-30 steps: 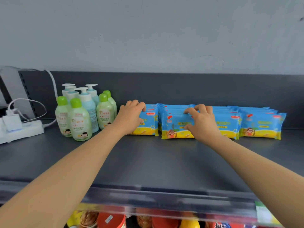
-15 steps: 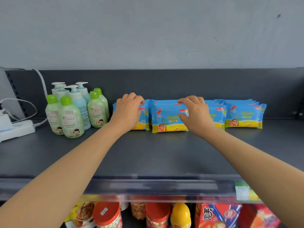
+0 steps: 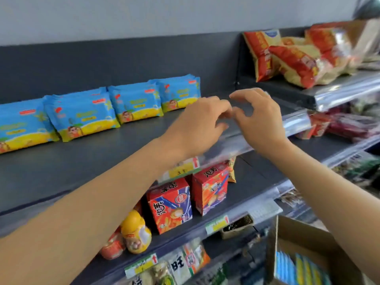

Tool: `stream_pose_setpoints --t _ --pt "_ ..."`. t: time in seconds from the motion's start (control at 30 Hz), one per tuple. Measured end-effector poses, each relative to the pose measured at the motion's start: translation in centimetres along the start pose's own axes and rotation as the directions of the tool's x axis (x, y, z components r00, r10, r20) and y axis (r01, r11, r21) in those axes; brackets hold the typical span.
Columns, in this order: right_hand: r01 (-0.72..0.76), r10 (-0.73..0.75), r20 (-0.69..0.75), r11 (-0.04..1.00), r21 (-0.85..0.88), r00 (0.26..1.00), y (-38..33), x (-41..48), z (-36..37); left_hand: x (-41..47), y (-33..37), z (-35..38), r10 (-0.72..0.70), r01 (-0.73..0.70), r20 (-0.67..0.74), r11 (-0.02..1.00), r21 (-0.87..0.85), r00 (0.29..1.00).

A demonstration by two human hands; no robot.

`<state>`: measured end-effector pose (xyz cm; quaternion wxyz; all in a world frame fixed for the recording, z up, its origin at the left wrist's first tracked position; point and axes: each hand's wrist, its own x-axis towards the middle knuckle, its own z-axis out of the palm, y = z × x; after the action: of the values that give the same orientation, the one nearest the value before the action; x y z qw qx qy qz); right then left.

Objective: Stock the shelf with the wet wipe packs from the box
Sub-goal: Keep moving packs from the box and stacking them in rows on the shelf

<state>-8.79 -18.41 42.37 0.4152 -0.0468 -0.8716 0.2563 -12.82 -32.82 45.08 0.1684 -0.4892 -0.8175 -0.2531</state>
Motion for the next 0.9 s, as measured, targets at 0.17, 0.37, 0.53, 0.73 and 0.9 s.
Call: stream_pose_setpoints --t 0.17,0.37,0.53,0.73,0.9 --pt "-0.285 0.280 -0.065 0.953 -0.100 0.958 10.4 -5.9 -8.2 4.4 8.8 10.6 0.133 -0.100 0.187 0.979 -0.178 0.973" --pt "-0.493 0.543 0.059 0.798 -0.348 0.838 23.5 -14.0 -12.9 7.1 15.1 23.4 0.123 0.063 0.533 0.946 -0.318 0.837" --pt "-0.575 0.735 0.224 0.652 -0.494 0.640 30.3 -19.7 -14.4 7.0 16.5 33.2 0.031 0.245 0.730 0.931 -0.269 0.683" --pt "-0.638 0.833 0.397 0.551 -0.538 0.385 35.9 -25.2 -11.6 3.2 14.1 43.3 -0.100 0.434 0.864 0.889 -0.145 0.494" --pt "-0.687 0.861 0.469 0.461 -0.561 0.195 39.8 -29.3 -7.6 0.0 11.3 50.7 -0.163 0.521 0.926 0.853 -0.042 0.340"
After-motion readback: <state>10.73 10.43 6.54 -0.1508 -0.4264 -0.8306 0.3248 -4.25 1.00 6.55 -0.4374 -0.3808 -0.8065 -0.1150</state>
